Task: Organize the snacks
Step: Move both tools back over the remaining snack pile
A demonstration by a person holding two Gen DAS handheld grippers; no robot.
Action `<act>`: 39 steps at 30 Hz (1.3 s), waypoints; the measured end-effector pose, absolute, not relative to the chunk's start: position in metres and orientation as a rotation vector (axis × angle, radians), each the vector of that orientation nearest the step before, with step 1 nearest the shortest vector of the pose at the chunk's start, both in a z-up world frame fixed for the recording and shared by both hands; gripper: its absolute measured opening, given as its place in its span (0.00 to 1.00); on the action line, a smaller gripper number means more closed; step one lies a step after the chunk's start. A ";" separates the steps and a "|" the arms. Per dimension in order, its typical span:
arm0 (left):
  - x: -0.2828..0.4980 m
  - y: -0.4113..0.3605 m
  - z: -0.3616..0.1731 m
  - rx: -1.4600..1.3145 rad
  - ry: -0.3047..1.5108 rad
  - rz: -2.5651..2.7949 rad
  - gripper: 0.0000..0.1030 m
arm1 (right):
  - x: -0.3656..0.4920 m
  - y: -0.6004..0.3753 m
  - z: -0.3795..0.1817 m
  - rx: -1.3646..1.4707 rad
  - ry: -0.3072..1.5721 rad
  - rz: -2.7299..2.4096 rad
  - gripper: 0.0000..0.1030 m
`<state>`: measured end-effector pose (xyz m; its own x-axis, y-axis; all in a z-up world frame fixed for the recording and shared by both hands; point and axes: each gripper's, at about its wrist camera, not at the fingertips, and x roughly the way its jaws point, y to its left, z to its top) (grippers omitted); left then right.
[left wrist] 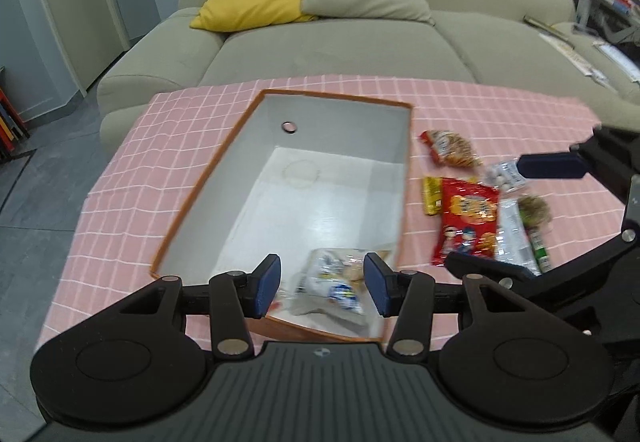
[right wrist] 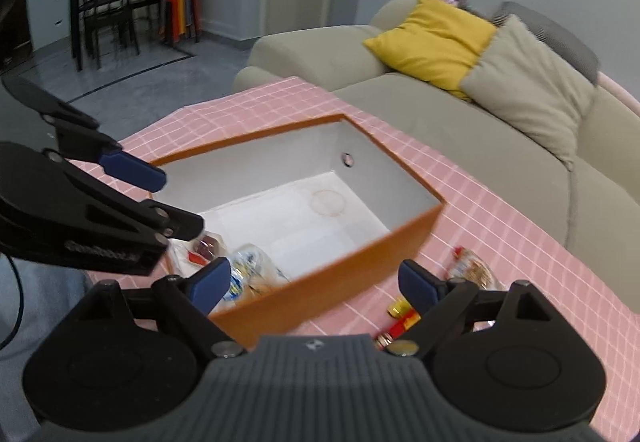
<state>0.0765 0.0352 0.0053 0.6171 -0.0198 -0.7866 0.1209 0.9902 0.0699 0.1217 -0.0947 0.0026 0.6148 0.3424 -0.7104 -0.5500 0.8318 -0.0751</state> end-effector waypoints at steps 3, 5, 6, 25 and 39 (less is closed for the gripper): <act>0.066 0.026 0.001 0.084 0.883 -0.078 0.56 | 0.110 -0.117 -0.003 -0.261 0.743 0.463 0.85; 0.058 0.020 -0.003 0.041 0.873 -0.077 0.56 | 0.103 -0.131 -0.007 -0.225 0.743 0.431 0.85; 0.055 0.017 -0.005 0.020 0.870 -0.082 0.56 | 0.099 -0.137 -0.009 -0.208 0.745 0.415 0.85; 0.038 -0.050 -0.065 -0.059 0.927 -0.266 0.57 | 0.058 -0.220 -0.079 -0.117 0.794 0.141 0.82; 0.087 -0.083 -0.084 -0.001 0.922 -0.303 0.76 | 0.099 -0.249 -0.099 -0.092 0.850 0.111 0.70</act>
